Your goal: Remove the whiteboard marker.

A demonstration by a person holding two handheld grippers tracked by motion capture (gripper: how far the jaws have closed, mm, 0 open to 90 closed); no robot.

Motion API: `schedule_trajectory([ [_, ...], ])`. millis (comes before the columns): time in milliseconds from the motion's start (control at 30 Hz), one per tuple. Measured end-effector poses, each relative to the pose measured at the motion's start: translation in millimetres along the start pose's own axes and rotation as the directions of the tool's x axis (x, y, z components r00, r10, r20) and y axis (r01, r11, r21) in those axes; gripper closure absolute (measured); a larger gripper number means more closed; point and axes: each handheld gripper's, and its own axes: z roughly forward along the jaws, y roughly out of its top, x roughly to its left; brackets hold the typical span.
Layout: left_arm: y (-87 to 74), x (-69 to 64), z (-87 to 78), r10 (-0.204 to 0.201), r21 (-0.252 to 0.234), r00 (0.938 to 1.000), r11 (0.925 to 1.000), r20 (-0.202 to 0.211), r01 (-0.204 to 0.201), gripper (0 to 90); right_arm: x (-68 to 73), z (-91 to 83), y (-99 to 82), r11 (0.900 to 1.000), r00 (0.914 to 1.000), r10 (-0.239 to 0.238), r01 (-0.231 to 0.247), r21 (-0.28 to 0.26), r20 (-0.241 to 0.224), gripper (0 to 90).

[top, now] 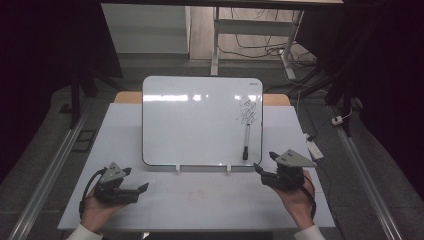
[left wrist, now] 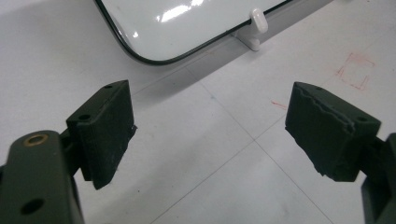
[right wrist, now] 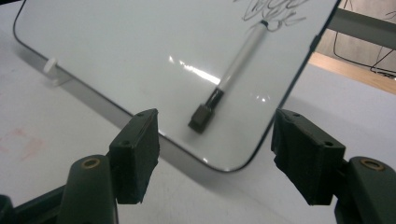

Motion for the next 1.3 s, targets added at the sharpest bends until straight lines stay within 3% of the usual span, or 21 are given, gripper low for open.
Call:
schedule_trajectory([
  [200,-0.4,0.2,0.8,0.002,0.003,1.0,1.0,0.001,-0.002,16.3,3.4,25.8,17.2,0.9993,0.999,0.038,-0.038,0.004,0.024,35.9],
  [433,-1.0,-1.2,-0.2,0.01,-0.001,0.9999,1.0,0.003,-0.01,16.3,4.3,56.3,35.4,0.9964,0.9895,0.081,-0.083,0.015,0.12,46.7],
  [700,-2.5,-0.8,-1.0,0.022,-0.009,0.9997,0.9997,0.013,-0.021,16.2,4.1,86.5,52.9,0.9943,0.9711,0.087,-0.099,0.041,0.222,56.9],
  [833,-2.7,-1.1,-1.7,0.033,-0.014,0.9992,0.9994,0.02,-0.033,16.2,5.1,98.0,54.9,0.9926,0.9565,0.083,-0.104,0.062,0.279,60.4],
  [1200,-3.2,-2.3,-2.2,0.053,-0.028,0.9981,0.9983,0.033,-0.052,16.2,10.8,111.4,56.4,0.9901,0.9309,0.087,-0.12,0.073,0.355,71.5],
  [1300,-3.3,-2.3,-2.1,0.054,-0.027,0.9979,0.9982,0.034,-0.053,16.2,13.6,112.6,56.9,0.9897,0.9282,0.093,-0.126,0.069,0.36,73.6],
])
